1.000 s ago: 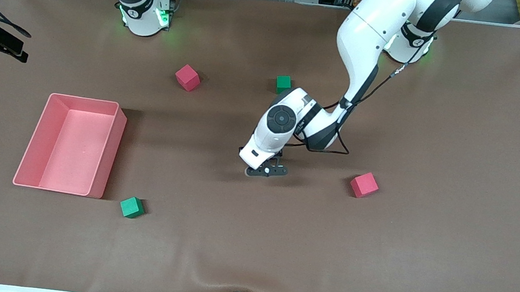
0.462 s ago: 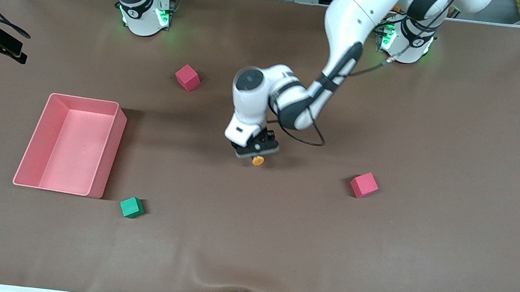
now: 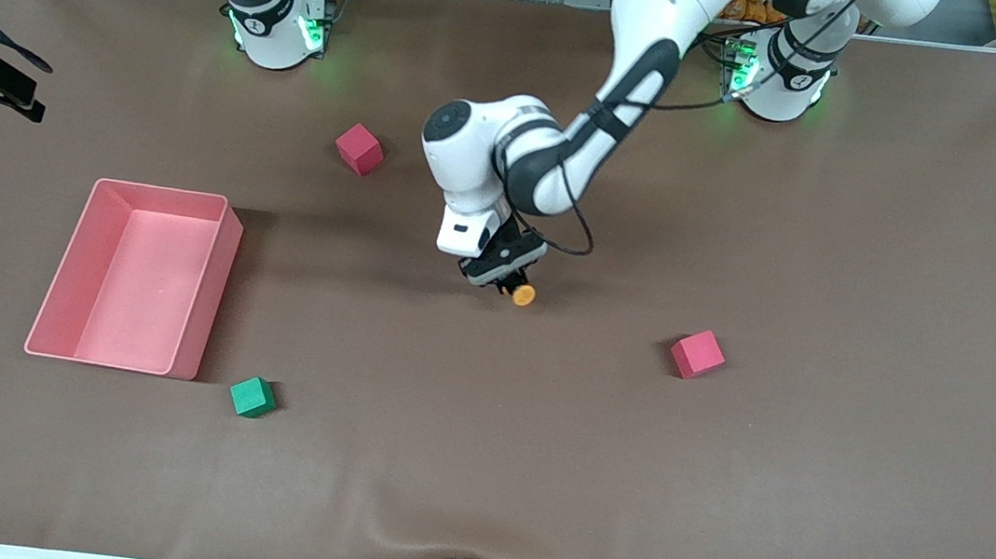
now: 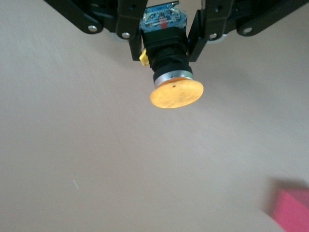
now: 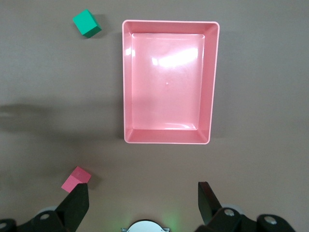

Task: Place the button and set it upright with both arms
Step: 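Lift the button with the left gripper and turn it cap up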

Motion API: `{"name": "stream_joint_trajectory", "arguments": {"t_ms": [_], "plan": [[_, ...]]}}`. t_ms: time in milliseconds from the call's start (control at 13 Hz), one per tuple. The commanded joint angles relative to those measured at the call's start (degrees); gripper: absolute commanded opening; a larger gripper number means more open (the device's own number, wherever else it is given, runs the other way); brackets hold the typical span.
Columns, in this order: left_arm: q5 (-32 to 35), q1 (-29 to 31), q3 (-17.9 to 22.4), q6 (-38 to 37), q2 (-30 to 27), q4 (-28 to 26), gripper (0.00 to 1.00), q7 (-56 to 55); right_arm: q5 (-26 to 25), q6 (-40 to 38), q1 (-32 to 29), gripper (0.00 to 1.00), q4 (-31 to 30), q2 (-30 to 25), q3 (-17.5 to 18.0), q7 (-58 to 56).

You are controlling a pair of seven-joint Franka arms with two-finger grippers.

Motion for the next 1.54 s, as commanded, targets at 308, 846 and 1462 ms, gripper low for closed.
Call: {"name": "stream_joint_trajectory", "arguments": {"t_ms": [308, 846, 1462], "plan": [[27.0, -13.6, 3.5, -5.9, 4.1, -1.9, 0.04, -21.7, 1.1, 0.9, -0.9, 1.0, 1.1, 0.0, 0.2, 6.0], [41.2, -15.8, 3.4, -6.5, 9.0, -3.4, 0.06, -32.9, 1.1, 3.9, -0.8, 1.0, 0.4, 0.0, 0.1, 5.1], [41.4, -16.6, 3.5, -9.1, 12.6, -3.2, 0.08, -31.7, 1.1, 3.1, -0.6, 1.0, 0.4, 0.0, 0.2, 5.3]]}}
